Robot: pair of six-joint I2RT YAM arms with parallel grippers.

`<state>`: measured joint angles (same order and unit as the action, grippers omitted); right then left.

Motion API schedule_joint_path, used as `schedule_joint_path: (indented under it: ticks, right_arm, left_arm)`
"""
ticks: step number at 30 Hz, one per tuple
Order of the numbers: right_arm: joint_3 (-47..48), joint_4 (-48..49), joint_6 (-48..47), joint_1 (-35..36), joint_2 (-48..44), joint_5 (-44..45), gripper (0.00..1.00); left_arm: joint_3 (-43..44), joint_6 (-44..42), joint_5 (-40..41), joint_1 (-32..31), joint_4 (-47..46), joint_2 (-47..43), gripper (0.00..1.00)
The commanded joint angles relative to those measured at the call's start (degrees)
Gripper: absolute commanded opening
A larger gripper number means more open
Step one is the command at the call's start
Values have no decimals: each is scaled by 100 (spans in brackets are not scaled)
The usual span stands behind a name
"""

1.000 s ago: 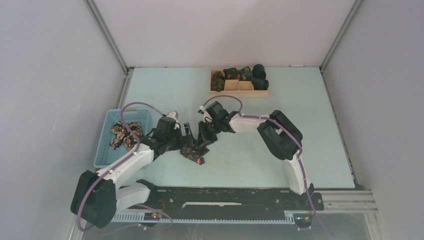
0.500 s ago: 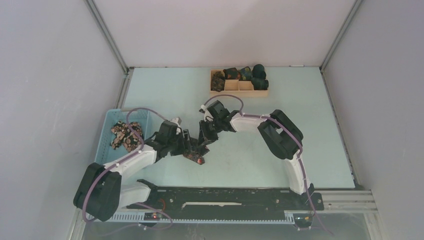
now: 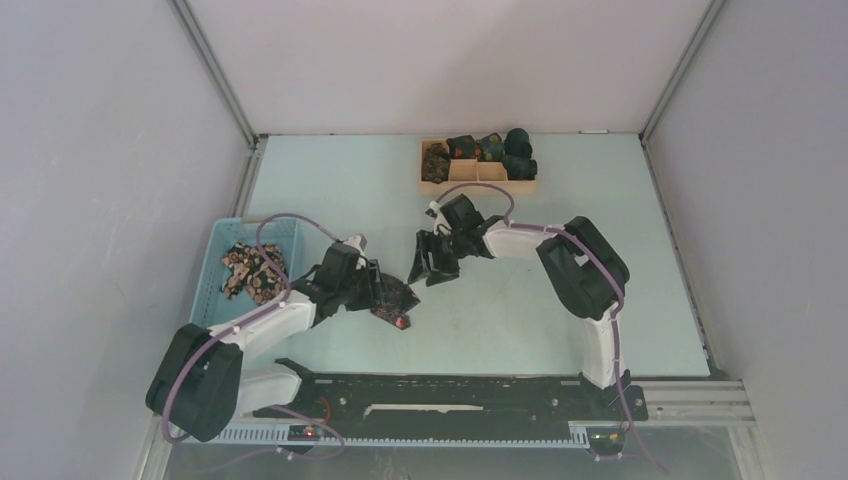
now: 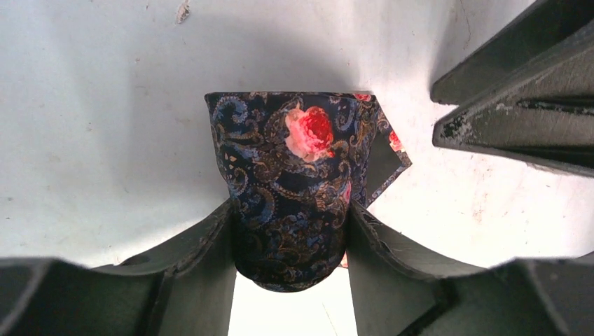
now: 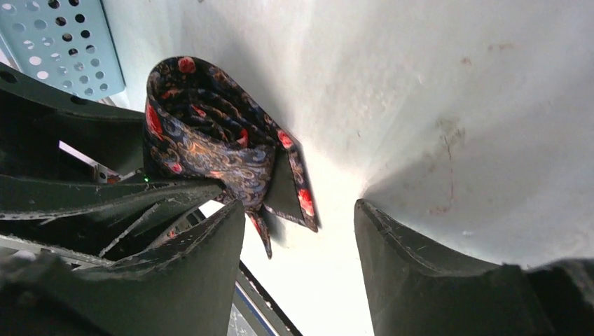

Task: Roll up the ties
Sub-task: Pick up the tie at the center of the board.

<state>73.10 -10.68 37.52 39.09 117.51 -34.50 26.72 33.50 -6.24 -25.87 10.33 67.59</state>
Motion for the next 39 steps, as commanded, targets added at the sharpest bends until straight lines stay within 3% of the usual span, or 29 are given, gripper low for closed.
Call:
schedule_joint_path:
  ticks: [1, 11, 19, 21, 27, 36, 39]
  right_arm:
    - [-312, 209, 70, 53, -334, 181, 63]
    - [-346, 875, 712, 412, 222, -9, 62]
    - [-346, 1518, 1104, 461, 399, -390, 55]
    - [-347, 1566, 1132, 475, 376, -400, 52]
    - [-342, 1796, 1238, 555, 395, -427, 30]
    - [-339, 2165, 1440, 575, 578, -538, 15]
    - [-340, 2255, 1468, 575, 609, -589, 3]
  left_arm:
    - [187, -26, 195, -161, 0, 115, 55]
    - [228, 32, 287, -300, -3, 213, 54]
    - [233, 55, 311, -348, 6, 195, 54]
    - [228, 67, 315, -362, 7, 181, 53]
    - [211, 70, 333, -383, 5, 149, 52]
    - [185, 61, 295, -393, -52, 148, 52]
    - [182, 62, 263, -393, -73, 122, 54]
